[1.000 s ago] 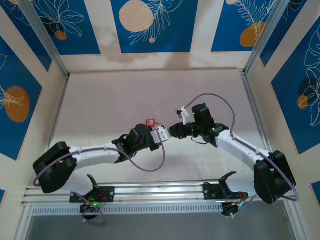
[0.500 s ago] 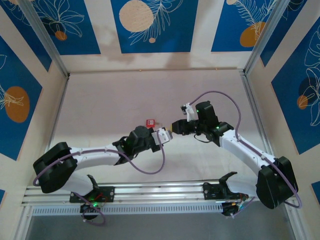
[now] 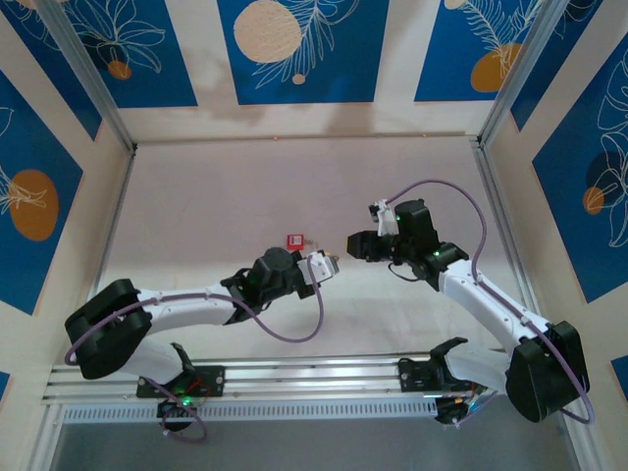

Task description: Unlock with the key

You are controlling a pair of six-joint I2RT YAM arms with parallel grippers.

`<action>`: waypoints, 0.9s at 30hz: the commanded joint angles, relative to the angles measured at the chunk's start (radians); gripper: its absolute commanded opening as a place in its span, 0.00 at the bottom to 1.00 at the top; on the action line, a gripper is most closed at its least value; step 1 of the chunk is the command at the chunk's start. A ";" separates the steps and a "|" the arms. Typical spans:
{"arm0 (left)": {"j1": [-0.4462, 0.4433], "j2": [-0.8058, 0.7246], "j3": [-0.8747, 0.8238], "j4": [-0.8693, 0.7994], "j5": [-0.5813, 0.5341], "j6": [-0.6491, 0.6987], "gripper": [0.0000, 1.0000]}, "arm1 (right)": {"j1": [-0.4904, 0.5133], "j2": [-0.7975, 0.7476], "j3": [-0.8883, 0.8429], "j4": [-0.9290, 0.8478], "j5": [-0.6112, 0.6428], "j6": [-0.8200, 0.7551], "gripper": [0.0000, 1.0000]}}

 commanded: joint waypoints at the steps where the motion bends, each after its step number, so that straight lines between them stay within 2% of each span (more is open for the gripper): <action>1: -0.010 -0.008 0.011 0.032 0.006 -0.008 0.12 | 0.027 0.002 -0.005 0.015 -0.007 0.020 0.37; 9: -0.010 -0.012 0.019 0.034 -0.001 -0.006 0.11 | 0.098 0.078 -0.027 0.050 0.027 0.025 0.35; 16: -0.009 -0.030 0.020 0.057 0.000 -0.020 0.11 | 0.114 0.126 -0.059 0.087 0.048 0.043 0.33; 22: -0.009 -0.030 0.031 0.033 -0.001 -0.012 0.11 | 0.111 0.108 -0.027 0.057 0.060 0.031 0.34; 27: -0.010 -0.018 0.042 -0.047 -0.020 0.006 0.11 | 0.047 0.053 -0.017 0.056 0.018 0.060 0.37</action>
